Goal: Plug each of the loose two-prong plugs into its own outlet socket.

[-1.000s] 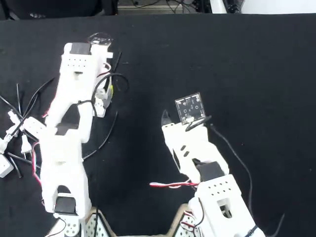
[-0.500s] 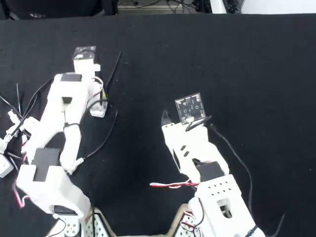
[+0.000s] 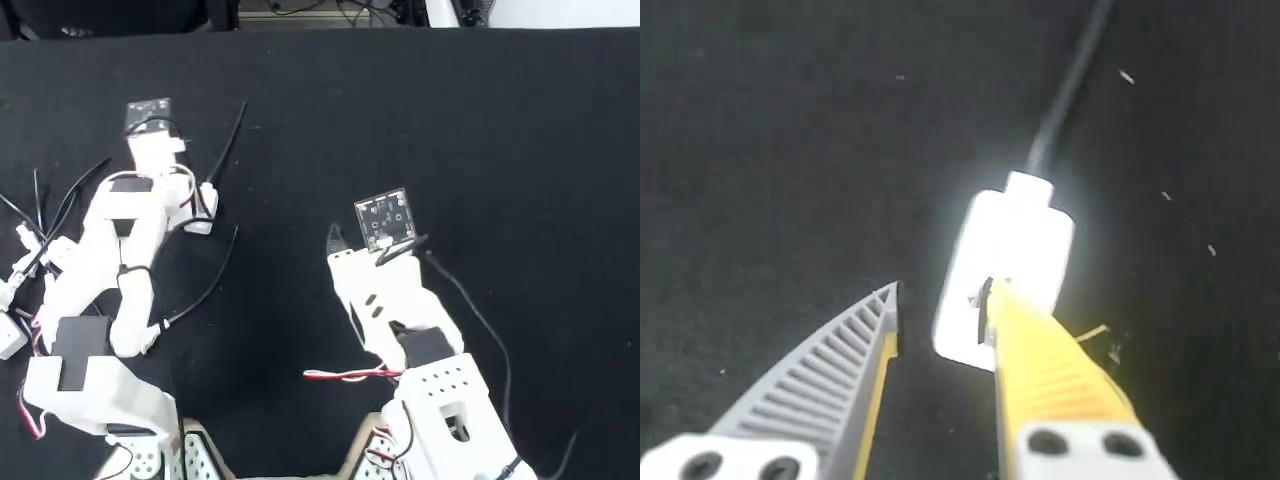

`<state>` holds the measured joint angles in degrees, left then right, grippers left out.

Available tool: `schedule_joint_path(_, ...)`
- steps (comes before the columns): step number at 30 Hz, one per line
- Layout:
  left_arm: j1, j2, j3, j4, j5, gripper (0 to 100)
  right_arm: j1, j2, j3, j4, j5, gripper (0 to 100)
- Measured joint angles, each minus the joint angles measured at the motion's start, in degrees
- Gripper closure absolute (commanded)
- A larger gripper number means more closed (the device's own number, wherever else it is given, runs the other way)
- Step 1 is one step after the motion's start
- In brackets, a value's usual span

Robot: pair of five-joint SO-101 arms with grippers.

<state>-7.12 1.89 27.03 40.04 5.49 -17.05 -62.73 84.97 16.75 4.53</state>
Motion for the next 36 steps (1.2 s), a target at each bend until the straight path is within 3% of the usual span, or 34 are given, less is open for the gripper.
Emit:
schedule_joint_path(3, -0.3, 0.0, 0.0, 0.0, 3.0, 83, -2.3, 0.0, 0.0, 0.0, 0.1, 85.7)
schedule_joint_path(7, -0.4, 0.0, 0.0, -0.2, -0.3, 67, -5.3, 0.0, 0.2, 0.0, 0.1, 85.7)
schedule_joint_path(12, 0.8, 0.1, 0.1, -0.2, -6.2, 73, -5.4, 0.0, 0.2, 0.0, 0.1, 85.7)
schedule_joint_path(23, 1.3, 0.1, 0.0, 1.6, -6.6, 73, -5.8, 0.0, 0.2, 0.0, 0.1, 85.7)
schedule_joint_path(30, 3.8, 0.1, 1.3, -6.8, -7.0, 73, -5.8, 0.0, 1.2, 0.0, 0.1, 85.7)
schedule_joint_path(36, 4.0, 0.1, 1.9, -8.4, -7.1, 73, -5.8, 0.0, 1.3, 0.0, 0.1, 85.7)
